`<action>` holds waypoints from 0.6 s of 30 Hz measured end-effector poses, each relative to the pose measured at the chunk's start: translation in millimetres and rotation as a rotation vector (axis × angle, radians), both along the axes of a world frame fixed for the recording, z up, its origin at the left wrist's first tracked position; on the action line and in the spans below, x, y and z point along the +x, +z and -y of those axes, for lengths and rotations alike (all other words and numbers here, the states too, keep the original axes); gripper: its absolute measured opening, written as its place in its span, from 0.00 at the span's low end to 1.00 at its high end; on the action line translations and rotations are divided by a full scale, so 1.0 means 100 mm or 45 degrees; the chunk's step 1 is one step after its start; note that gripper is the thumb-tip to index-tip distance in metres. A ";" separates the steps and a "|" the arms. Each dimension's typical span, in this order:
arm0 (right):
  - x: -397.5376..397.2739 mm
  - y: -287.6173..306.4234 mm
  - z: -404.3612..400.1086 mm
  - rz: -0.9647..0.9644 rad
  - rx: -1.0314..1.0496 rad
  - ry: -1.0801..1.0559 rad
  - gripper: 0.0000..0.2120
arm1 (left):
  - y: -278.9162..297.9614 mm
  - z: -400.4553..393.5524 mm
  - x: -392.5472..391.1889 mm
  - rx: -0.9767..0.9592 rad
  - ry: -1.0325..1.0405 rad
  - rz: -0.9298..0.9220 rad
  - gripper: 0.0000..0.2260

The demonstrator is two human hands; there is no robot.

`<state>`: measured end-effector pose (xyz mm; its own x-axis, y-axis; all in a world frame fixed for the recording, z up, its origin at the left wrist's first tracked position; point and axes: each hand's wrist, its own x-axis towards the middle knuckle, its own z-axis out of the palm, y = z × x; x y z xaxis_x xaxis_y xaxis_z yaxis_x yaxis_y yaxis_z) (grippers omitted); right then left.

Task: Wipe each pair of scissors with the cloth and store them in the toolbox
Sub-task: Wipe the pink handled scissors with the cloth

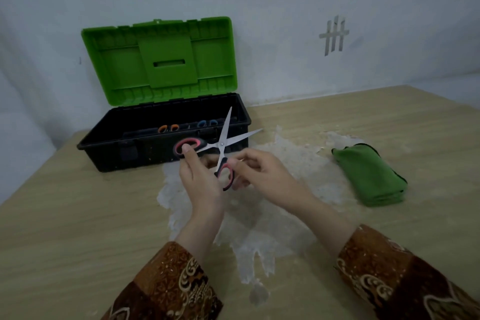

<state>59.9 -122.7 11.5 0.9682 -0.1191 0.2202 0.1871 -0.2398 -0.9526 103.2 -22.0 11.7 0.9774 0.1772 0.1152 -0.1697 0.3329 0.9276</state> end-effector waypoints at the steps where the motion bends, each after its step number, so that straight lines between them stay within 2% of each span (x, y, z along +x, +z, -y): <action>1: 0.02 -0.03 -0.04 0.011 0.117 -0.028 0.07 | 0.00 0.01 -0.01 0.008 0.000 0.019 0.14; 5: 0.03 -0.14 -0.03 -0.020 0.395 -0.068 0.03 | -0.04 0.06 -0.03 0.069 -0.063 0.056 0.12; 10: 0.06 -0.10 0.03 0.028 0.430 -0.235 0.04 | 0.08 -0.15 0.16 0.229 -0.138 0.244 0.03; 13: 0.10 0.03 0.04 0.030 0.460 -0.255 0.04 | 0.09 -0.31 0.20 0.467 -0.143 0.292 0.04; 16: 0.23 0.20 0.01 -0.012 0.422 -0.193 0.03 | 0.06 -0.37 0.22 0.669 -0.158 0.295 0.12; 18: 0.36 0.31 -0.06 -0.030 0.414 -0.133 0.03 | 0.12 -0.42 0.27 0.805 -0.125 0.332 0.13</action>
<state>95.8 -116.4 42.4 0.9514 -0.2781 0.1321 0.1546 0.0604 -0.9861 129.8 20.3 23.8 0.9118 -0.0894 0.4009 -0.4104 -0.2332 0.8816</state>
